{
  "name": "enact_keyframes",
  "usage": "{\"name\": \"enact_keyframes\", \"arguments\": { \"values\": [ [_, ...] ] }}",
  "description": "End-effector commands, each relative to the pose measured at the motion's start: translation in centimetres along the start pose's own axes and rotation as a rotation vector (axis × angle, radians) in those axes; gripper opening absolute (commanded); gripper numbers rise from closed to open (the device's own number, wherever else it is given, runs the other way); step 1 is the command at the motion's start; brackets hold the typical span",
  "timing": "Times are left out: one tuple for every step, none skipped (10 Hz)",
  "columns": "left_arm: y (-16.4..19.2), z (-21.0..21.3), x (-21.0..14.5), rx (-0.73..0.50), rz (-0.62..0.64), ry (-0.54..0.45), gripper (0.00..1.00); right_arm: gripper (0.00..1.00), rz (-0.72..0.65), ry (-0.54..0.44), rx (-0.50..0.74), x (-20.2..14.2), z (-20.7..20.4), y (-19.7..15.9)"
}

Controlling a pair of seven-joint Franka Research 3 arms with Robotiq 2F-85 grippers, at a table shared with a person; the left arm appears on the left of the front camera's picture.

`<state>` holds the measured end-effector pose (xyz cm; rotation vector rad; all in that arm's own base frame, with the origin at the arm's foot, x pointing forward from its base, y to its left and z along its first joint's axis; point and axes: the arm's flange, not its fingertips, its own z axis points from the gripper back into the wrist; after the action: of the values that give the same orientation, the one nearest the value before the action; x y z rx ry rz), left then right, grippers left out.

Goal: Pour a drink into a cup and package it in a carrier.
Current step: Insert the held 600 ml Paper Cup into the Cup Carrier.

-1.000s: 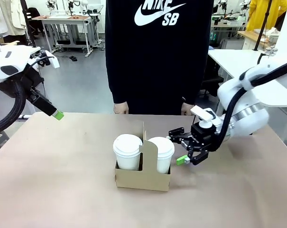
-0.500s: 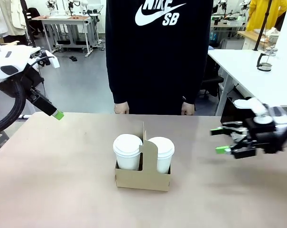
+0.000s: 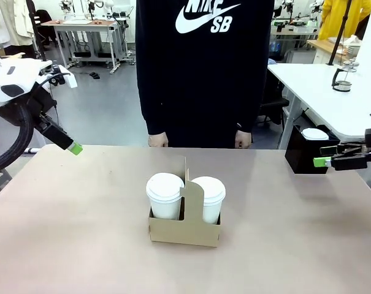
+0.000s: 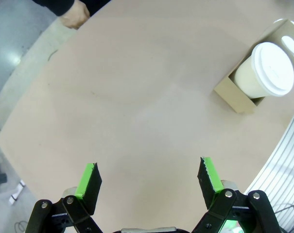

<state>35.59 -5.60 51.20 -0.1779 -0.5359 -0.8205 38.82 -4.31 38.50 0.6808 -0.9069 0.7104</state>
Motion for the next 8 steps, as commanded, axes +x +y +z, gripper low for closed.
{"name": "enact_keyframes", "arguments": {
  "values": [
    [0.0,0.1,0.0,0.000,0.008,-0.004,1.00,1.00,-0.042,0.034,-0.028,-5.3,1.6,8.7],
    [0.0,0.1,0.0,0.000,0.008,-0.004,1.00,1.00,-0.058,0.041,-0.039,-5.5,1.6,8.8],
    [0.0,0.1,0.0,0.000,0.008,-0.004,1.00,1.00,-0.050,0.057,-0.082,-5.4,1.7,8.2],
    [0.0,0.1,0.0,0.000,0.008,-0.004,1.00,1.00,-0.025,0.014,-0.013,-0.2,0.1,-0.2],
    [0.0,0.1,0.0,0.000,0.008,-0.004,1.00,1.00,-0.025,0.014,-0.013,-0.2,0.1,-0.2],
    [0.0,0.1,0.0,0.000,0.008,-0.004,1.00,1.00,-0.025,0.014,-0.013,-0.2,0.1,-0.2],
    [0.0,0.1,0.0,0.000,0.008,-0.004,1.00,1.00,-0.025,0.014,-0.013,-0.2,0.1,-0.2],
    [0.0,0.1,0.0,0.000,0.008,-0.004,1.00,1.00,-0.025,0.014,-0.013,-0.2,0.1,-0.2]
  ]
}}
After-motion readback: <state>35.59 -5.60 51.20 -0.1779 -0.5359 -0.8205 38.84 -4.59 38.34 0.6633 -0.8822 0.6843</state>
